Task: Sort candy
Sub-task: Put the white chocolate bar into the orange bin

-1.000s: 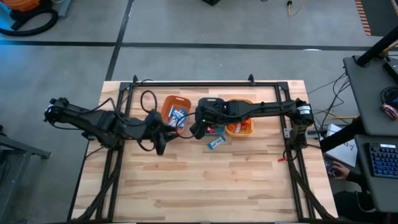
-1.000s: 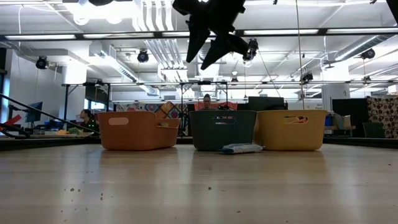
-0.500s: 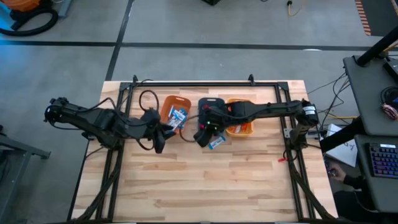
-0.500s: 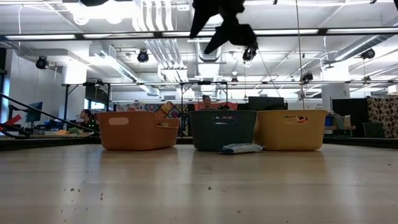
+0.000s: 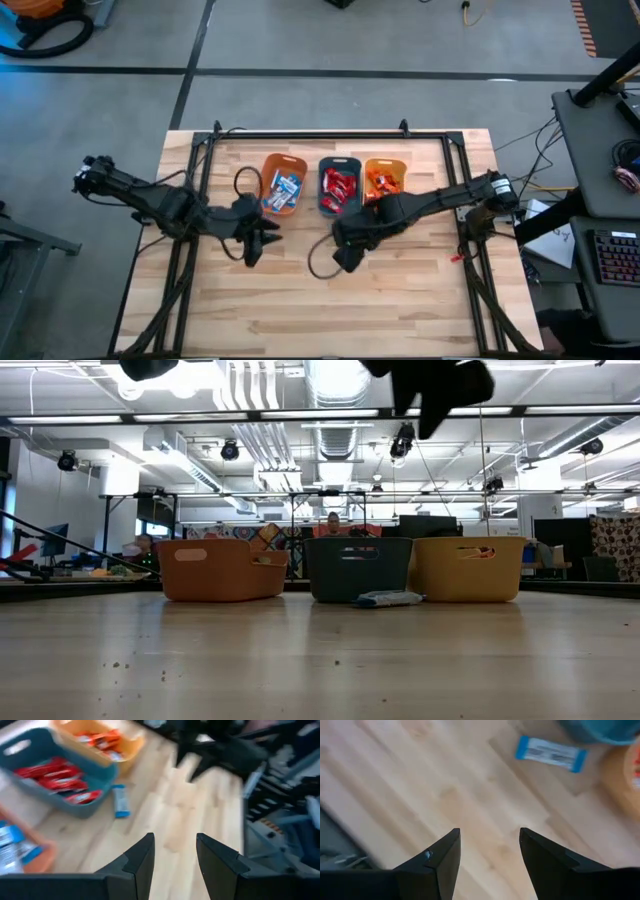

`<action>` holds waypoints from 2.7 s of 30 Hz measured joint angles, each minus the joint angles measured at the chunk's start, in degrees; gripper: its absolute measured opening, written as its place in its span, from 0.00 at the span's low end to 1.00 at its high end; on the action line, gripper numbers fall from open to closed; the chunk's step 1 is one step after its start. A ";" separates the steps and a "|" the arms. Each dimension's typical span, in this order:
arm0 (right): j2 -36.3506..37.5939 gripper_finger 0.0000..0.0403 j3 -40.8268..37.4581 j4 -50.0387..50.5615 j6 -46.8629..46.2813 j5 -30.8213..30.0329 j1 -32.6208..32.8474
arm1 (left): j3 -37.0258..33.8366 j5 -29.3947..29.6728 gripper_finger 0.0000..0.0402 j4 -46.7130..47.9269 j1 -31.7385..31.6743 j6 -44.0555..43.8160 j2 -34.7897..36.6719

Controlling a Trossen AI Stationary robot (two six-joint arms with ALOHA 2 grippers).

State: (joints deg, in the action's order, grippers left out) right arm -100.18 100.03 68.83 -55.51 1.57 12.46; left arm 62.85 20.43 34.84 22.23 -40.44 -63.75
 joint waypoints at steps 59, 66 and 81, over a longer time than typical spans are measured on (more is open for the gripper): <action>1.48 0.02 -53.81 -76.15 6.63 -46.70 7.12 | -6.32 7.72 0.32 -22.81 6.37 -0.16 -12.31; 0.39 0.02 -53.92 -76.43 8.85 -46.62 5.97 | -6.32 7.91 0.32 -22.83 6.26 -0.16 -12.31; -2.99 0.02 -53.60 -76.93 5.51 -38.66 7.07 | -6.32 10.51 0.32 -22.81 6.09 -0.16 -12.31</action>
State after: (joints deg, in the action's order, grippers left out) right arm -103.18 46.43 -8.10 -50.00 -37.09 19.53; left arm 56.53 30.93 12.03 28.32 -40.60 -76.05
